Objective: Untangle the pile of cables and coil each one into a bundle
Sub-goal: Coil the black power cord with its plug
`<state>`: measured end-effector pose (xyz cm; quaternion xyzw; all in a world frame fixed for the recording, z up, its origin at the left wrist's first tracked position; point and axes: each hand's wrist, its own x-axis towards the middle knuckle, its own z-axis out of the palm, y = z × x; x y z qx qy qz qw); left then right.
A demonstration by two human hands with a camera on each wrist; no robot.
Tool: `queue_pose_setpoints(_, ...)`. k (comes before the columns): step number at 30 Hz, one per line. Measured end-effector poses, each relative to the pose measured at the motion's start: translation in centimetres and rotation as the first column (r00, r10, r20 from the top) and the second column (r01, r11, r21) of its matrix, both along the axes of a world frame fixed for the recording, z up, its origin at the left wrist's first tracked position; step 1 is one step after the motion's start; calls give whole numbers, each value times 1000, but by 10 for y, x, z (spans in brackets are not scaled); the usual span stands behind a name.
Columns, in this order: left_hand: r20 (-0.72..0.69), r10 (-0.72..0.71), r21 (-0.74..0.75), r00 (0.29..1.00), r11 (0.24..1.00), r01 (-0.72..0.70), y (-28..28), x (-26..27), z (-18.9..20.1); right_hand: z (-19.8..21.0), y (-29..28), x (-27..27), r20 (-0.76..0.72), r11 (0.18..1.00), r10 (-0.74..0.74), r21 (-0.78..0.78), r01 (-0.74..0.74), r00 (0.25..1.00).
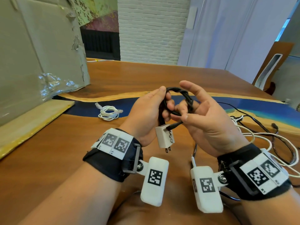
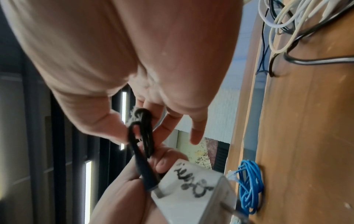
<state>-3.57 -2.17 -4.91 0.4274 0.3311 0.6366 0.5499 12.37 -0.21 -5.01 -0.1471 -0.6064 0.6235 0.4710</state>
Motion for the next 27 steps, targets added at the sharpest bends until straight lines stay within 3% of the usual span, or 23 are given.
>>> queue_pose_setpoints(4,-44,10,57,999,998,-8,1,-9,2,0,2,0,140,968,-235,123,219,962)
queue_pose_setpoints(7,-101,-5,81,995,997,13,1,-10,2,-3,5,2,275,867,-476,306,394,835)
queue_pose_setpoints(9,-122,-5,84,993,996,15,1,-9,1,-4,6,2,337,823,-554,361,439,761)
queue_pose_setpoints(12,-119,1,92,993,996,10,2,-5,-2,-2,4,3,417,847,-528,325,421,740)
queue_pose_setpoints(14,-109,4,99,994,995,7,2,-4,-2,-2,5,4,427,879,-476,252,404,769)
queue_pose_setpoints(20,-107,32,111,994,994,-20,4,-2,-4,-4,4,-2,222,899,-432,29,437,874)
queue_pose_setpoints(22,-106,46,118,993,992,-34,5,-3,-5,-5,4,-2,218,873,-488,103,477,846)
queue_pose_setpoints(25,-119,66,141,991,989,-49,6,-2,-6,-4,5,0,326,832,-551,285,476,768)
queue_pose_setpoints(27,-147,76,145,986,988,-55,6,-1,-6,-4,4,1,342,851,-522,274,448,782)
